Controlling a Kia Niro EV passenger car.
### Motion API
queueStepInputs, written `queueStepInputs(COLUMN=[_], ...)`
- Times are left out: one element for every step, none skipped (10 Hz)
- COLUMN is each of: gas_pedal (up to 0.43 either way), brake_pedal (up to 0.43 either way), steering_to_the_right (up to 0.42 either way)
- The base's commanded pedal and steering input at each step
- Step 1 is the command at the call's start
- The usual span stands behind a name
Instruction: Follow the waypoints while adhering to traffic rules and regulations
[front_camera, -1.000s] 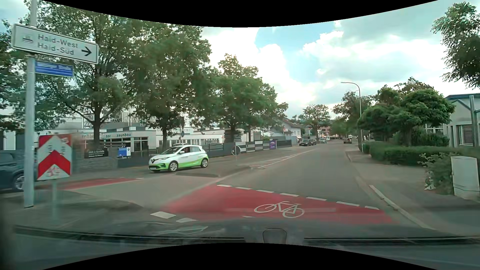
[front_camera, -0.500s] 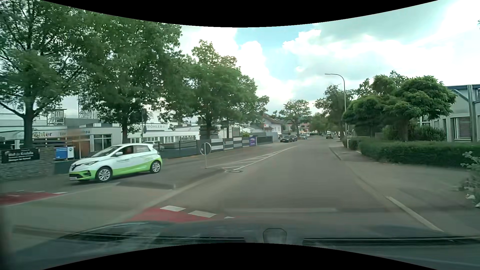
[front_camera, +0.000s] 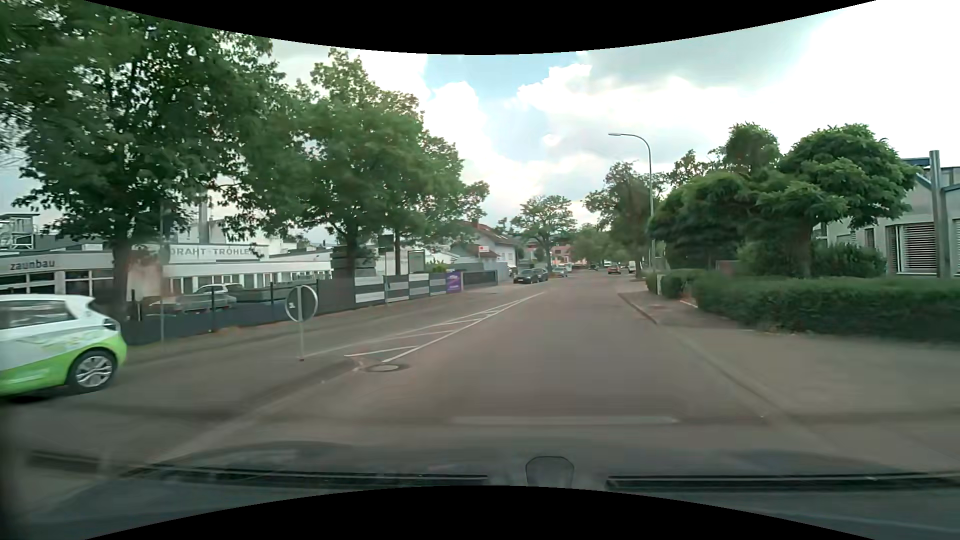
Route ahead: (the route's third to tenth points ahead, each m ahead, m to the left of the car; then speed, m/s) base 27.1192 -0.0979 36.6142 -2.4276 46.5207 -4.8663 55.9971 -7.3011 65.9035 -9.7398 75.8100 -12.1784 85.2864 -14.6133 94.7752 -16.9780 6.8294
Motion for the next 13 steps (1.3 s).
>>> queueStepInputs(gas_pedal=[0.189, 0.189, 0.189, 0.189, 0.197, 0.197, 0.197, 0.197, 0.197, 0.197, 0.197, 0.189, 0.189], brake_pedal=[0.0, 0.0, 0.0, 0.0, 0.0, 0.0, 0.0, 0.0, 0.0, 0.0, 0.0, 0.0, 0.0], steering_to_the_right=[0.134, 0.12, 0.103, 0.085, 0.071, 0.058, 0.046, 0.035, 0.028, 0.024, 0.022, 0.022, 0.022])
